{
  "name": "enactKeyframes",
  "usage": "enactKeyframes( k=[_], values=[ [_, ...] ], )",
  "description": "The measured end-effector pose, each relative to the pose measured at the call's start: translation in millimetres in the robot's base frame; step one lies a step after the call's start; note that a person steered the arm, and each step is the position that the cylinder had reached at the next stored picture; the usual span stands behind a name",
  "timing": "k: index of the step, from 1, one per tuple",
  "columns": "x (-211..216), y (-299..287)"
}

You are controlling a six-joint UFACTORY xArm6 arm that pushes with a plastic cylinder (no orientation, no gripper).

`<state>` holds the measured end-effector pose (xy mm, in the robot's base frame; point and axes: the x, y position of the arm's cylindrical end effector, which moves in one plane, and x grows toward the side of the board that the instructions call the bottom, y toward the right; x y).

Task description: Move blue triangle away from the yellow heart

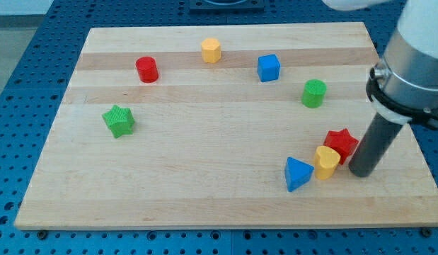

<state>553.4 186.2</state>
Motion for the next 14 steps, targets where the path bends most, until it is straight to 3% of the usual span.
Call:
enactKeyframes(
  k=[2, 4, 5, 7, 8, 9, 10, 12, 13, 14],
  values=[
    [-0.2, -86.1],
    [32.7, -81.3],
    [36.9, -121.7],
    [-4.1, -231.4],
    [5.3, -205.8],
    [22.0, -142.0],
    [-3.8, -156.9],
    [-54.3, -249.1],
    [-67.3, -201.7],
    [-85.7, -111.1]
  ],
)
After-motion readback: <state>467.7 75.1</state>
